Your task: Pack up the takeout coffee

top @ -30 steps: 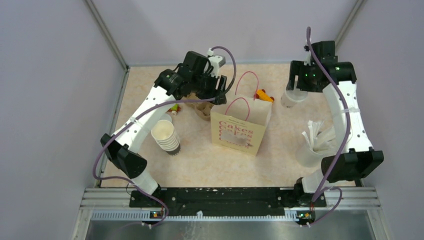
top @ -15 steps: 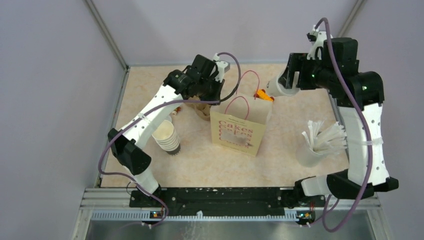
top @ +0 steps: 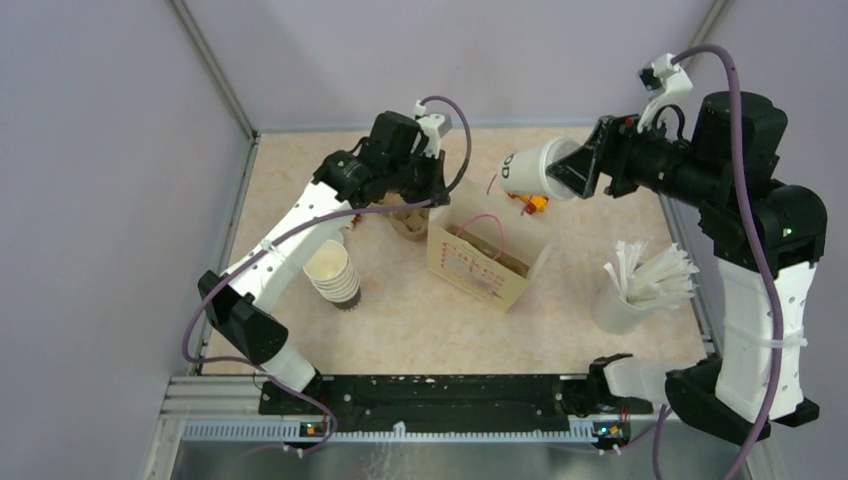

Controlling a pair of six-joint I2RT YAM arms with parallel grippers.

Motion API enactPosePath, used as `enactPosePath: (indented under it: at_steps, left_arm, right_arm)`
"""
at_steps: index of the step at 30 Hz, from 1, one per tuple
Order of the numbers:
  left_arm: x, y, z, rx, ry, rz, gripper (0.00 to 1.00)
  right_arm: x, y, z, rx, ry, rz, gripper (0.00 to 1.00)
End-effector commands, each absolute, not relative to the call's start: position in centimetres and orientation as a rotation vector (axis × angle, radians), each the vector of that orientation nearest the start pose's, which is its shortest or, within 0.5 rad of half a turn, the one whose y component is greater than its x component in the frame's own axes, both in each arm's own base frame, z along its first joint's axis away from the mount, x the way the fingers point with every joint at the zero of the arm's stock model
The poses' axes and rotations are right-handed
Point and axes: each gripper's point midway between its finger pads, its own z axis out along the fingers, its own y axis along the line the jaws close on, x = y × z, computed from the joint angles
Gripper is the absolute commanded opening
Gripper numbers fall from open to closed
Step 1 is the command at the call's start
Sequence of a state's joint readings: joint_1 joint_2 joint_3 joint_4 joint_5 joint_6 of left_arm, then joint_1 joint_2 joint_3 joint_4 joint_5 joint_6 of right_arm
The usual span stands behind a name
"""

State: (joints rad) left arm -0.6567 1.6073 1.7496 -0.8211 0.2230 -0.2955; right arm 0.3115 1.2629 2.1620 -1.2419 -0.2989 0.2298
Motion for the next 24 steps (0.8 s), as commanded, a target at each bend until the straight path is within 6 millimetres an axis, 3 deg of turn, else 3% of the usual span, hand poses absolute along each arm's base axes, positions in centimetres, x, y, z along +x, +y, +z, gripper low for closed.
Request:
enactPosePath:
  at_steps: [1,5,10,14,20,24]
  left_arm:
    - [30.5,-31.0,32.7,0.445,2.17,-0.869,0.0]
    - [30.2,-30.7,31.9,0.39,2.162,-0.896,0.0]
    - [29.4,-31.0,31.4,0.391,2.189,-0.935,0.0]
    - [29.3,-31.2,32.3,0.392,2.16,-0.964,0.0]
    - [29.3,-31.9,33.7,0.4,2.111,-1.02,0.0]
    - [29.1,-32.1,34.0,0.399,2.077,-1.053,0.0]
  right_arm:
    - [19.5,16.2,46.9,-0.438,1.898,0.842,0.61]
    - [18.2,15.9,44.5,-0.466,1.961,0.844,0.61]
    - [19.1,15.1,42.2,-0.433,2.014,0.774,0.6]
    - [19.3,15.6,41.9,-0.424,1.997,0.805,0.59]
    - [19.6,14.9,38.3,-0.485,2.084,0.671,0.58]
    - [20.2,16.0,37.4,-0.542,2.092,0.601,0.57]
